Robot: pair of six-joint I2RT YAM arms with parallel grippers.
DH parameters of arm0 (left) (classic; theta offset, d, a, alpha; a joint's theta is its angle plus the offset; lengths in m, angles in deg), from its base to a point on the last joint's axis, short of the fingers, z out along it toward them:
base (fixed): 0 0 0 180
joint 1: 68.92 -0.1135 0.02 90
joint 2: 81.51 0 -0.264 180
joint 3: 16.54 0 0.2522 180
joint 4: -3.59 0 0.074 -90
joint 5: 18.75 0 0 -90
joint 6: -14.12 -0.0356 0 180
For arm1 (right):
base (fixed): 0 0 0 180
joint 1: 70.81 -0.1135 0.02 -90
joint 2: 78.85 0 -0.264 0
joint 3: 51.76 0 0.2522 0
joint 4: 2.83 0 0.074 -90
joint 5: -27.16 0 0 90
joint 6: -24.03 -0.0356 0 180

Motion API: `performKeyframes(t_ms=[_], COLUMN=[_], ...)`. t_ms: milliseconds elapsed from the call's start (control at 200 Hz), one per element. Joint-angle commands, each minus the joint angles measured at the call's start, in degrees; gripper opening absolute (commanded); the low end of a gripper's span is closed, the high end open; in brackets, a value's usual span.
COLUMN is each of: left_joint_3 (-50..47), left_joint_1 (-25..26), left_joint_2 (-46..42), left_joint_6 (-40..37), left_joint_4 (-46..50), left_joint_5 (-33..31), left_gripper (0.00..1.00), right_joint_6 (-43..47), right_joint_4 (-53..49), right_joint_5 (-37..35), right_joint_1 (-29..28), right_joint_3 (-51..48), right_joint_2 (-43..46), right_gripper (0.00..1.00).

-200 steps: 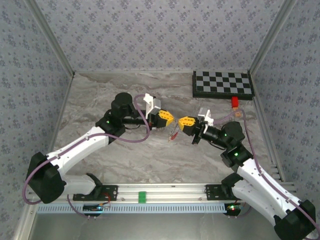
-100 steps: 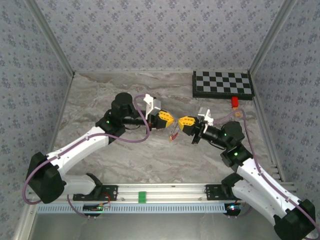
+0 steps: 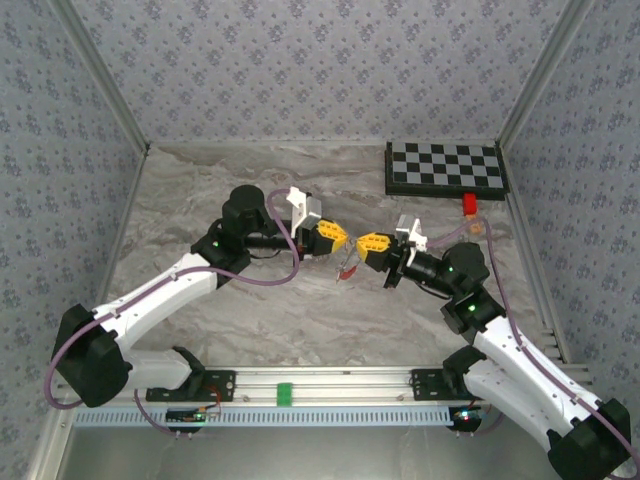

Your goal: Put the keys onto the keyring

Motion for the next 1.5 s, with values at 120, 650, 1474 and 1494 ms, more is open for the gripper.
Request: performKeyframes(t_ms=[120,650,1474,1494], left_joint_3=[0.3,1.7,-0.4,-0.6], left_joint_1=[-0.1,0.6,1.5,1.5], left_joint_2=[-0.8,0.4,-2.0,-2.1], left_joint_6=[-0.9,-2.0,-4.6,-4.6], left_joint_4=[-0.8,1.6,1.0,0.8], left_joint_5=[1.4,4.5,-1.3,-1.5], left_gripper=[0.0,0.0,0.0,0.0], right_joint_6=[-0.4,-0.4,-8.0,-8.4], right_joint_4=[2.8,2.8,-1.3,-1.4], right_joint_5=[0.8,0.8,-0.2,-0.2], right_joint_1=[0.2,0.2,2.2,2.3], right_joint_3=[-0.2,-0.2,3.4,3.5], right_joint_2=[0.4,-0.3,-3.6,-3.7], right_gripper=[0.0,0.0,0.0,0.0])
